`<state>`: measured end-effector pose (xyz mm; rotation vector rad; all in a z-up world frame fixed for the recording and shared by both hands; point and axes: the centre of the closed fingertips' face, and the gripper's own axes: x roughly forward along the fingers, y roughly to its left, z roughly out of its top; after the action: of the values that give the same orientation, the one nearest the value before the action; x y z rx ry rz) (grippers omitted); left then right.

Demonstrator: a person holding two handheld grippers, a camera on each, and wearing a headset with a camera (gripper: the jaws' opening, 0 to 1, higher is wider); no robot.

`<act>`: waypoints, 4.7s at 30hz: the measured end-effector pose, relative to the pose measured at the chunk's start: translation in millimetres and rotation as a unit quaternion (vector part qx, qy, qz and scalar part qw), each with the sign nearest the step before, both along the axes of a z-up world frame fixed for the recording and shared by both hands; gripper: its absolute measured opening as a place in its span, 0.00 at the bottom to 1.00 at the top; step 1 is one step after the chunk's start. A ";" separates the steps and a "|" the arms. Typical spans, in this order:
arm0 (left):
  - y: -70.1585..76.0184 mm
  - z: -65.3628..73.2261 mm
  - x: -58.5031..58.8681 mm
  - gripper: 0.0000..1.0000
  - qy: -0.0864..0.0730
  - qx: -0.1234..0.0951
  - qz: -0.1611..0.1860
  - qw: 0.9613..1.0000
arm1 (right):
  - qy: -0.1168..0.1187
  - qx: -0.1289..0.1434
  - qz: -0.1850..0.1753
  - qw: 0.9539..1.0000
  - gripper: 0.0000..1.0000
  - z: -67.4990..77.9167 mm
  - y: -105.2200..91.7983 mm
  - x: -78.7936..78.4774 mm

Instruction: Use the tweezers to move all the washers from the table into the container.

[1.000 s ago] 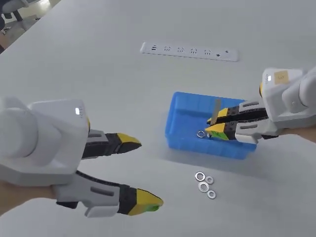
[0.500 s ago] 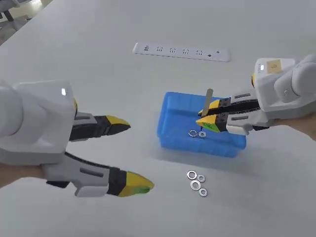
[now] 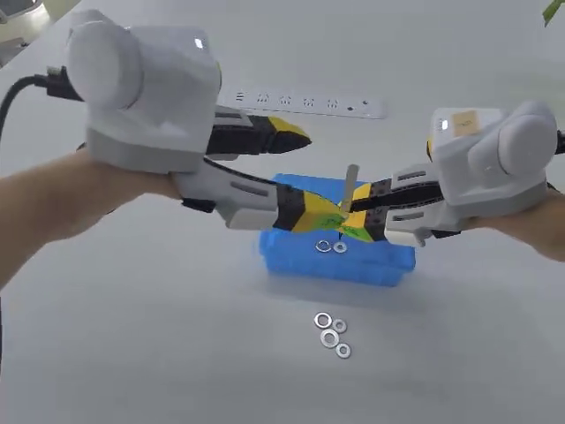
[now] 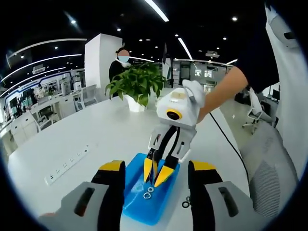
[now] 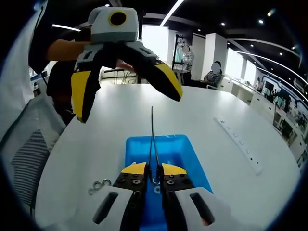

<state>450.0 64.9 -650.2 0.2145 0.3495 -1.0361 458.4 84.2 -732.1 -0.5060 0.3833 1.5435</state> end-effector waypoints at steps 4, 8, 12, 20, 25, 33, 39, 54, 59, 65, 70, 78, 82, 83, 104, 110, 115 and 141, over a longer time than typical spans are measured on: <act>-11.0 -8.7 4.0 0.42 0.008 0.007 -0.013 1.000 | 0.000 0.003 0.003 1.000 0.10 3.7 1.7 -2.3; -7.7 -14.8 8.5 0.40 0.012 0.017 -0.015 1.000 | 0.001 0.007 0.007 1.000 0.10 6.5 3.3 -5.4; -6.2 -17.7 8.4 0.33 0.021 0.017 -0.020 0.999 | -0.004 0.001 0.013 1.000 0.10 5.4 3.1 -7.8; -8.2 -13.5 6.5 0.17 0.026 0.008 -0.038 0.999 | -0.002 0.002 0.015 1.000 0.10 6.7 2.2 -9.5; -11.0 -10.7 3.0 0.09 0.029 0.003 -0.046 0.998 | -0.003 0.002 0.019 1.000 0.10 7.1 1.8 -12.0; -12.5 -9.6 1.5 0.06 0.000 0.024 -0.059 0.998 | -0.010 0.001 0.023 1.000 0.11 7.7 2.1 -13.1; -11.0 -7.5 3.5 0.06 -0.012 0.030 -0.057 0.998 | -0.014 0.004 0.012 1.000 0.12 9.9 2.4 -8.2; -10.3 -6.7 12.0 0.06 -0.025 0.037 -0.052 0.998 | -0.015 -0.011 -0.013 1.000 0.25 11.0 -9.8 0.8; -6.7 -2.2 8.9 0.06 -0.031 0.041 -0.051 0.997 | -0.012 -0.012 -0.036 0.999 0.31 11.7 -17.6 5.5; -5.3 6.5 -0.7 0.06 -0.039 0.042 -0.051 0.997 | -0.008 -0.005 -0.060 0.998 0.42 20.2 -30.2 3.4; -5.2 15.4 -16.1 0.06 -0.036 0.030 -0.053 0.998 | -0.008 0.000 -0.071 0.997 0.49 26.5 -43.6 -9.1; -8.6 6.5 -49.6 0.06 -0.025 0.029 -0.060 0.998 | -0.009 -0.010 -0.067 0.998 0.61 21.3 -64.5 -38.1; -10.5 -1.6 -61.7 0.06 -0.014 0.024 -0.063 0.998 | 0.012 -0.017 -0.047 0.999 0.81 13.8 -71.3 -56.1; -11.3 -3.5 -63.6 0.06 -0.013 0.026 -0.064 0.998 | 0.011 -0.020 -0.048 0.999 0.79 12.5 -72.8 -57.3; -28.2 -44.7 -101.5 0.06 0.002 0.043 -0.083 0.996 | 0.035 -0.014 -0.061 0.997 0.75 5.6 -90.7 -81.9; -29.3 -45.7 -98.7 0.06 -0.010 0.052 -0.085 0.995 | 0.042 -0.014 -0.060 0.997 0.74 2.5 -92.7 -86.7; -29.1 -46.0 -95.7 0.06 -0.008 0.048 -0.084 0.995 | 0.047 -0.016 -0.064 0.997 0.74 -0.3 -94.8 -86.6; -37.1 -55.4 -95.5 0.06 -0.003 0.054 -0.100 0.994 | 0.059 -0.019 -0.067 0.996 0.72 -4.4 -95.6 -86.0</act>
<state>354.5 27.8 -705.6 0.3562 0.3846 -1.2143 372.5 -11.3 -736.5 -0.4105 0.5289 1.4425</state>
